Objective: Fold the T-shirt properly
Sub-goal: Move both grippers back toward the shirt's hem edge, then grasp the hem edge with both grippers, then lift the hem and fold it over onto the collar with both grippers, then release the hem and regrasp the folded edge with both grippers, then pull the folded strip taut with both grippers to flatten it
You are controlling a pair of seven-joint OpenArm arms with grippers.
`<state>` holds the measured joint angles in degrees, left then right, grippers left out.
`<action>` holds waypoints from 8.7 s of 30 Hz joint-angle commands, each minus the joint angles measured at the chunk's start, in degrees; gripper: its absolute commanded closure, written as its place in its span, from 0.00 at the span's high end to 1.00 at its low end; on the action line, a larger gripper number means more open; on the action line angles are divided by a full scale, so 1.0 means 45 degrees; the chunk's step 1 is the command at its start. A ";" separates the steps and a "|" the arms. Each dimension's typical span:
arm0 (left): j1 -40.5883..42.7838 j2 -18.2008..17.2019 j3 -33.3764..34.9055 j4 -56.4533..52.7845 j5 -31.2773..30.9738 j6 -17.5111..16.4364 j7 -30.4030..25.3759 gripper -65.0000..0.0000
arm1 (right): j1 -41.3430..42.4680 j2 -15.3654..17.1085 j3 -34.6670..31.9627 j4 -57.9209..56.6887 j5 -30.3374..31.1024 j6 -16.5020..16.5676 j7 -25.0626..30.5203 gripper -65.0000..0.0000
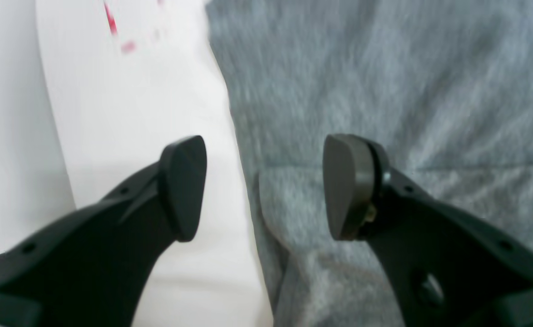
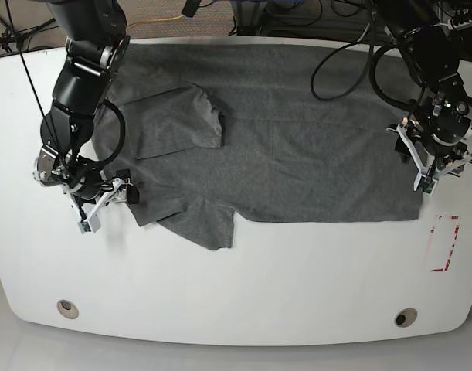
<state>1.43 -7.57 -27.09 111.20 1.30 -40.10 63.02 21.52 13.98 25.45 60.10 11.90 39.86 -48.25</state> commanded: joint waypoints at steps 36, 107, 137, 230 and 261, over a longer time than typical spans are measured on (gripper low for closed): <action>-0.4177 -0.0710 0.0013 -0.7099 -0.0142 0.5404 -0.3270 0.74 | 0.1206 -0.0830 0.0019 -0.1291 -0.0681 0.0032 0.0983 0.00; -0.1031 -0.1863 0.1947 -0.2430 -0.0221 0.2649 -0.4208 0.00 | -0.3795 -0.1104 0.0136 0.9981 -0.0212 0.0032 -0.2611 0.00; 0.3833 -0.1804 -0.0202 -0.1590 -0.0103 0.0021 -0.4189 0.16 | -0.7683 -0.1182 0.1562 1.1153 0.1311 0.0032 -0.2611 0.30; 0.2876 -0.1179 -0.0319 -0.3211 -0.0592 0.0021 -0.3388 0.61 | -0.8230 -0.1690 0.2637 1.1700 0.1311 0.0032 -0.4330 0.57; 0.1274 -0.2410 -0.5477 -0.6259 -0.9891 0.0021 0.1653 0.62 | -0.8406 -0.1026 0.2109 0.7578 0.8872 0.0032 -0.4721 0.68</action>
<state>7.46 -17.30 -51.59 83.64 -42.54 -39.92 71.07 -16.45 8.01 34.54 94.70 51.48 39.94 -70.35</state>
